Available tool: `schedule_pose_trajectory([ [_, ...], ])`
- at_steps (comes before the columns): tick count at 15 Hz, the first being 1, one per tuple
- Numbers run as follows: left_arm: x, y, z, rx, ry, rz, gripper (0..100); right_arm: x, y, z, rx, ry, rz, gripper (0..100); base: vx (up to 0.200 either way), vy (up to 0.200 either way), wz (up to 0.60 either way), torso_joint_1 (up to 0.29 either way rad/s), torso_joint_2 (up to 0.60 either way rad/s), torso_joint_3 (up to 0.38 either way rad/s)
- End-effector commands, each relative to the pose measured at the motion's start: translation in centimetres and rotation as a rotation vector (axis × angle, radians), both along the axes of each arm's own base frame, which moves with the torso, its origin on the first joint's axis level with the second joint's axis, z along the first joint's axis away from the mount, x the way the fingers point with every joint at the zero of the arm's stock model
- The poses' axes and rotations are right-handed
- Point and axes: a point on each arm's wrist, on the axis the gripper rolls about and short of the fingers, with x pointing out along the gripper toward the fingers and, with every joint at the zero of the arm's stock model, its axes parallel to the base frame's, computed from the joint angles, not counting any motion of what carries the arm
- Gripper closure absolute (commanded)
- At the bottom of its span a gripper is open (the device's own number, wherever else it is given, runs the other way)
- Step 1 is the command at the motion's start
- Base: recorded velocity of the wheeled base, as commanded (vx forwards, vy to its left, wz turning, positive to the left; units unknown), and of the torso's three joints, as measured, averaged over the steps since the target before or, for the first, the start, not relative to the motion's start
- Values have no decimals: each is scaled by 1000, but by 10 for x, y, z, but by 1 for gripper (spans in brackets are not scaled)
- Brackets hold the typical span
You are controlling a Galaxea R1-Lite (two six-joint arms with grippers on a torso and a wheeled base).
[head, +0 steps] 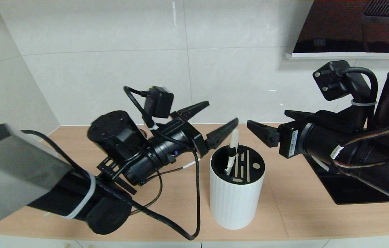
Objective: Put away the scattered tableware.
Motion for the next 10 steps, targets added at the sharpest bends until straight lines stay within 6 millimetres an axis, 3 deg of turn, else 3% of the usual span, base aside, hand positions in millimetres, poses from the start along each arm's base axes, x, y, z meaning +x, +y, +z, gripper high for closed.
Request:
schedule_pose_trajectory([
  [1,-45,53,57,-134,-67,79,0,-3,-34,11,34,-38,-95,0,0,0,0,0,0,0],
  [2,-52,65,62,-141,-70,100,0,-9,-42,16,49,-56,-110,0,0,0,0,0,0,0],
  [4,-90,102,68,-140,-64,162,0,-54,-77,24,96,-119,-119,0,0,0,0,0,0,0],
  [5,-113,118,71,-145,-80,186,0,-80,-97,17,100,-147,-131,0,0,0,0,0,0,0],
  [7,-154,141,80,-156,-106,219,0,-110,-137,3,89,-200,-290,0,0,0,0,0,0,0],
  [8,-185,155,85,-156,-107,234,0,-130,-157,-1,115,-244,-384,0,0,0,0,0,0,0],
  [10,-239,176,88,-141,-77,237,0,-166,-172,-3,158,-278,-404,0,0,0,0,0,0,0],
])
